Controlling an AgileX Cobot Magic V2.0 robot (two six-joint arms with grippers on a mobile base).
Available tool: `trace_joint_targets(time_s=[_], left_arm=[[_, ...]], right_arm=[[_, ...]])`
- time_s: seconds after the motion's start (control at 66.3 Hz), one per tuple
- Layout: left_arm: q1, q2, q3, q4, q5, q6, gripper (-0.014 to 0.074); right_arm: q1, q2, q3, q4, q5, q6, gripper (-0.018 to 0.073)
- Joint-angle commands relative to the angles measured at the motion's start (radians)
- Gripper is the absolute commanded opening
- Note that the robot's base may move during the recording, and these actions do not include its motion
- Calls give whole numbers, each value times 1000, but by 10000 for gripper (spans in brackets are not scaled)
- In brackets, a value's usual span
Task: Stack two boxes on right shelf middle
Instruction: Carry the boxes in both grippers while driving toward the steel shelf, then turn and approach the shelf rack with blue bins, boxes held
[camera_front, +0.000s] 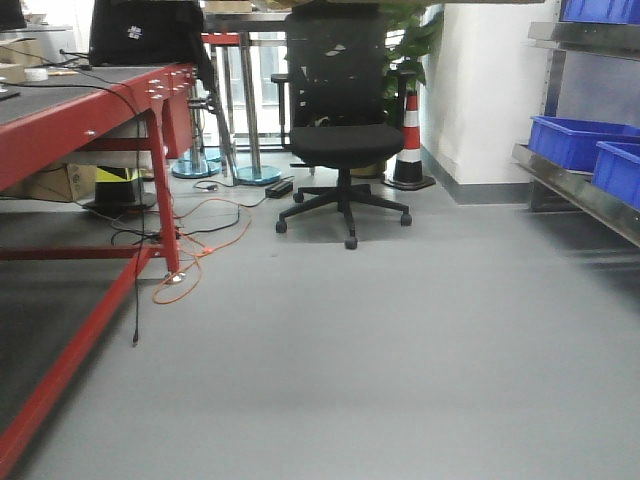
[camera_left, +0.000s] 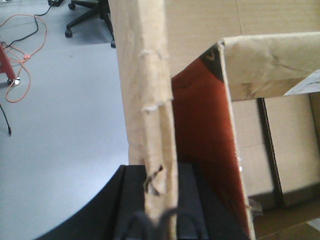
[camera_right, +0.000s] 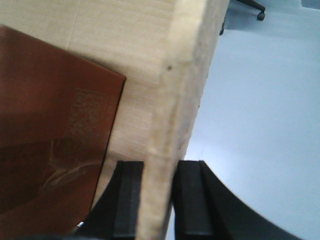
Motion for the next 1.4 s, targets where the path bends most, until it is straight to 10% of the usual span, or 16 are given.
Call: trace_joint_targets(time_s=[0.0,1.387], left_arm=[[2,-10,-9,17,-72,2,-111],[2,-10,-9,17,-72,2,-111]], right_arm=[[-3,-17,-16,2,-31,-20,-152],[-3,-17,-16,2,-31,-20,-152]])
